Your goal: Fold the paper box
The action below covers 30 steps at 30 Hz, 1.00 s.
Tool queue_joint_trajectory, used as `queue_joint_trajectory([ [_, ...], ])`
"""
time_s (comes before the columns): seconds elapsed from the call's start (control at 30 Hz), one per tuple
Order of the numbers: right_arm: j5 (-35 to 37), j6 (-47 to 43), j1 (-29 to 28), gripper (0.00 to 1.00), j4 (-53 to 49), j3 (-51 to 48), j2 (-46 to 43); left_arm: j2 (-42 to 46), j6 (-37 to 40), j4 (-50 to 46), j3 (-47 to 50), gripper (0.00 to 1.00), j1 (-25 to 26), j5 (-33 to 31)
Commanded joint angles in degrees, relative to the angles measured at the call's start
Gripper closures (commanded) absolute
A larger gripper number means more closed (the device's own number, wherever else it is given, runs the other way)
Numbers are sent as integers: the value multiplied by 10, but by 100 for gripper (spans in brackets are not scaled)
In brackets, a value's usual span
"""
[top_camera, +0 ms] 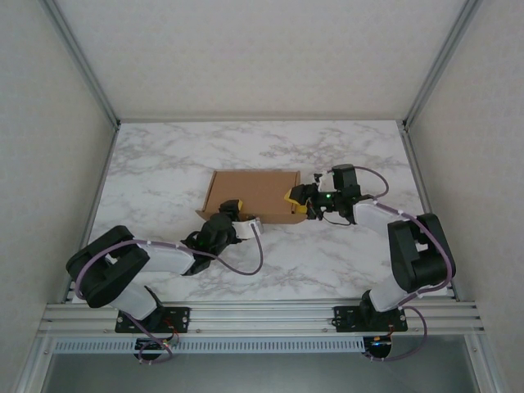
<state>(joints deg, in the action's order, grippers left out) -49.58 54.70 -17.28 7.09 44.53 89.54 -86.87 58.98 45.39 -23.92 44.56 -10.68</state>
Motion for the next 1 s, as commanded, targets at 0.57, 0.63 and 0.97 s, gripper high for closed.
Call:
queue_joint_trajectory([
  [0.57, -94, 158, -15, 56, 138, -42, -41, 1, 153, 130, 0, 22, 46, -137],
  [0.63, -95, 159, -19, 55, 132, -38, -46, 6, 165, 106, -4, 24, 51, -138],
  [0.97, -96, 164, -20, 54, 120, -41, -52, 57, 191, 54, -13, 43, 61, -171],
])
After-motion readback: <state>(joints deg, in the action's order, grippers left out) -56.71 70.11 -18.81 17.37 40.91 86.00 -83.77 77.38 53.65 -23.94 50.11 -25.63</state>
